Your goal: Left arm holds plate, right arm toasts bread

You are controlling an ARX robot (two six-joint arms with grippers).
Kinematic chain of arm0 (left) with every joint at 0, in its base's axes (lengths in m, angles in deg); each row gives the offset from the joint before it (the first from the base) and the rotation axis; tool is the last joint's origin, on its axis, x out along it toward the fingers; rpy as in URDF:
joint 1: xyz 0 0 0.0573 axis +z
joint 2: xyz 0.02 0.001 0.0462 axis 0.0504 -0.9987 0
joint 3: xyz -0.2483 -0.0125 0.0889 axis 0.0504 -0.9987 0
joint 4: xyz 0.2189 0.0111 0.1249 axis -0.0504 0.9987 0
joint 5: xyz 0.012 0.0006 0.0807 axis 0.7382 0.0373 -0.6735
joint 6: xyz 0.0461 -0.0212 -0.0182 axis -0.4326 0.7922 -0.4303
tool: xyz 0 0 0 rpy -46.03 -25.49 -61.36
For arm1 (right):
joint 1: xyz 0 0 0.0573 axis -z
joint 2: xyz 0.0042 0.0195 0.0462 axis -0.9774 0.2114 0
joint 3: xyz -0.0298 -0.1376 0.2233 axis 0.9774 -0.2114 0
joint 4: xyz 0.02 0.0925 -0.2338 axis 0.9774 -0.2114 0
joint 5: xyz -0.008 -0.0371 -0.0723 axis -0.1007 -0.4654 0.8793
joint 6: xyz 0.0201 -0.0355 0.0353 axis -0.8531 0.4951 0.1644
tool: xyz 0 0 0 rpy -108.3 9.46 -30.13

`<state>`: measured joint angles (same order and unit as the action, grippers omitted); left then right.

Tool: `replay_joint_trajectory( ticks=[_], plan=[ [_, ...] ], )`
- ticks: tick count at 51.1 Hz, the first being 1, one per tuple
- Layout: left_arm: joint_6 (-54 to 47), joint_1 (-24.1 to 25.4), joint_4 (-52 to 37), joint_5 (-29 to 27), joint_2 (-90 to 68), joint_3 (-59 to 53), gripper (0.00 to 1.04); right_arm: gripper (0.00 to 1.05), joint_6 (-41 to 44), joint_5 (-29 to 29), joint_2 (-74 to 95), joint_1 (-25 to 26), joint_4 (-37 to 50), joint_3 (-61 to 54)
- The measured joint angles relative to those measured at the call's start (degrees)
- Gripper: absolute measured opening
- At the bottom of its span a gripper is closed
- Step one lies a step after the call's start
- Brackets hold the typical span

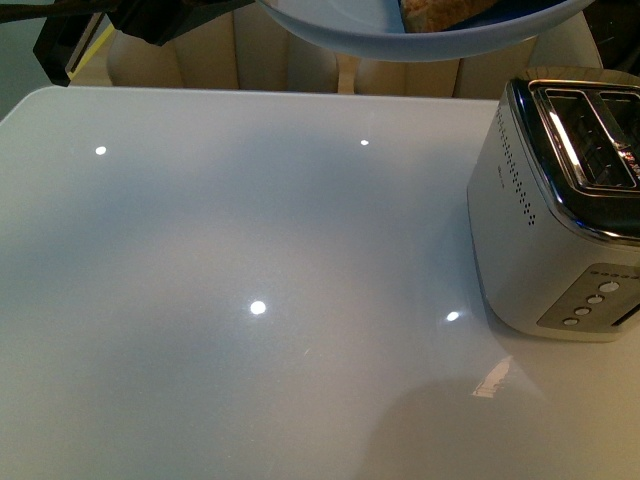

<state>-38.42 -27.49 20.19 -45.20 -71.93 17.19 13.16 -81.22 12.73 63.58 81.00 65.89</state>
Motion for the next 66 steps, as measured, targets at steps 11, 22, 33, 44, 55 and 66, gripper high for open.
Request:
replay_joint_trajectory(
  ticks=[11,22,33,44,55,66],
  plan=[
    [0.0,0.0,0.0,0.0,0.0,0.0,0.03,0.38,-0.8,-0.1,0.1,-0.1,-0.1,0.5],
    [0.1,0.0,0.0,0.0,0.0,0.0,0.03,0.04,-1.4,-0.1,-2.2,0.9,-1.2,1.4],
    [0.1,0.0,0.0,0.0,0.0,0.0,0.03,0.03,4.1,6.7,-6.5,4.1,-1.3,3.8],
    [0.1,0.0,0.0,0.0,0.0,0.0,0.03,0.03,17.7,18.4,-9.8,8.9,3.7,3.1],
    [0.1,0.0,0.0,0.0,0.0,0.0,0.03,0.03,35.8,23.4,-0.3,8.9,13.2,-1.6],
    [0.1,0.0,0.0,0.1,0.0,0.0,0.03,0.03,40.1,24.0,5.5,7.1,9.8,-1.3]
  ],
)
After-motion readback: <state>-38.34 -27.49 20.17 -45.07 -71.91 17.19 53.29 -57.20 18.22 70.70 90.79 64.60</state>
